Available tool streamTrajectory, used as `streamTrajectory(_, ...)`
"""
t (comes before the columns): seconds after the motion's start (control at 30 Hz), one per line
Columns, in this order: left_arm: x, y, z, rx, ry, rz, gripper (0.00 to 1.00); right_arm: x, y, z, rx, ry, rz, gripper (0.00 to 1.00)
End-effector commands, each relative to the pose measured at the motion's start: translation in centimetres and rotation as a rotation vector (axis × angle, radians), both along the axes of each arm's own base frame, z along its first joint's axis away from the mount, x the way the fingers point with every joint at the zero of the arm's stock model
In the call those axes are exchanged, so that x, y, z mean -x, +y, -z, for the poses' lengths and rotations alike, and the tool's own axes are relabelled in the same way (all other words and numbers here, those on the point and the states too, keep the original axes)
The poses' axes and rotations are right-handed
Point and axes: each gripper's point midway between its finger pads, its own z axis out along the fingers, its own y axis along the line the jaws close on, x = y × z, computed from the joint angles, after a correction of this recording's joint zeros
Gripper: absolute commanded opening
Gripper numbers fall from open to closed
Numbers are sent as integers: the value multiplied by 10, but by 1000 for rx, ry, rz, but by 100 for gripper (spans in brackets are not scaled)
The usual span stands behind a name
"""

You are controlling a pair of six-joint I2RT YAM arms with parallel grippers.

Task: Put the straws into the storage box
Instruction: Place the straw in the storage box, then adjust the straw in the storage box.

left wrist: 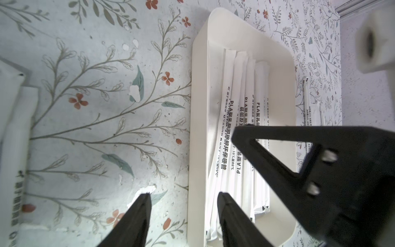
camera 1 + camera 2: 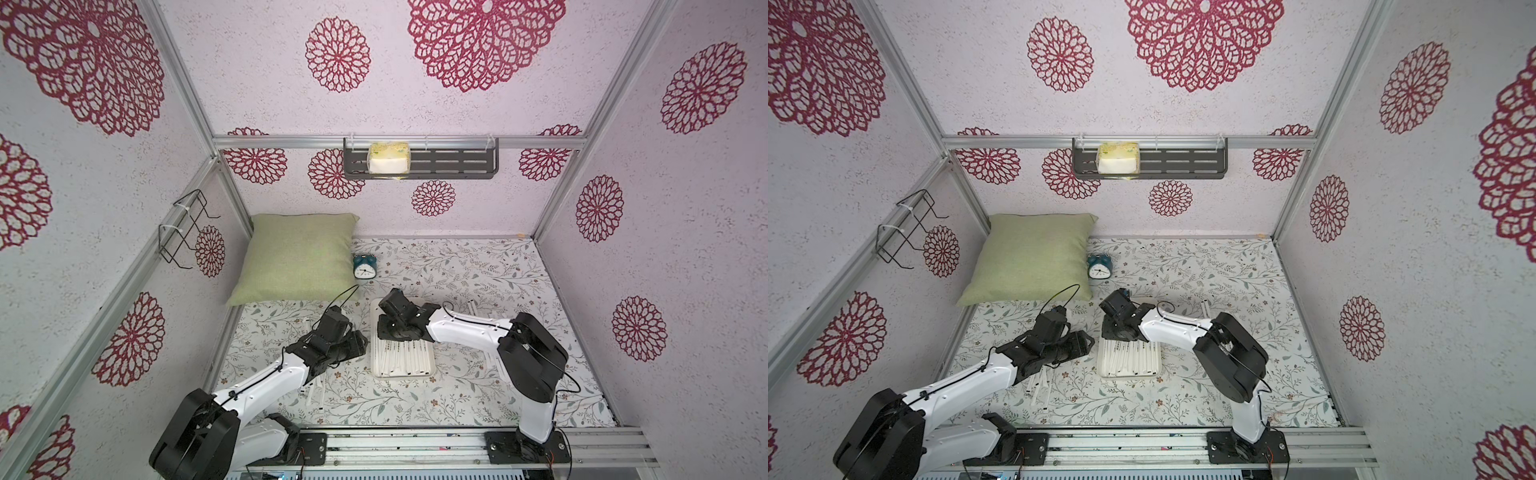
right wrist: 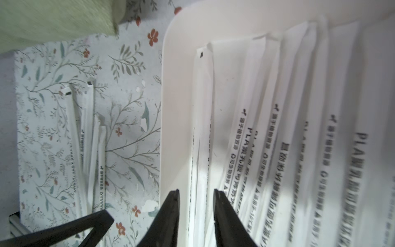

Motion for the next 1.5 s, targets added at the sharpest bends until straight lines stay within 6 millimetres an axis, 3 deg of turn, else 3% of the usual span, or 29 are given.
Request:
streamTrajectory(0.0,-7,7,-19,-56,-42,7,57,-7,-52,-23,61,-54,59,30)
streamTrajectory(0.17,-14,5,-42,-151,-94,41,62,-6,-146,-16,130,-43,160,18)
streamTrajectory(0.27,-19,-1,-34,-173,-80,67,67,-3,-159,-15,170,-49,153,16)
streamTrajectory(0.4,-27,-10,-22,-185,-49,87,68,-5,-131,-13,120,-55,117,15)
streamTrajectory(0.53,-30,-12,-19,-186,-42,85,67,-10,-87,-6,112,-62,48,15)
streamTrajectory(0.63,-29,-10,-18,-177,-42,75,66,-18,-69,4,121,-58,33,16)
streamTrajectory(0.93,-23,-10,-11,-141,-28,64,65,-32,-41,27,134,-37,-13,16)
streamTrajectory(1.47,-20,-7,-5,-147,-26,66,65,-44,-4,41,114,-26,-64,16)
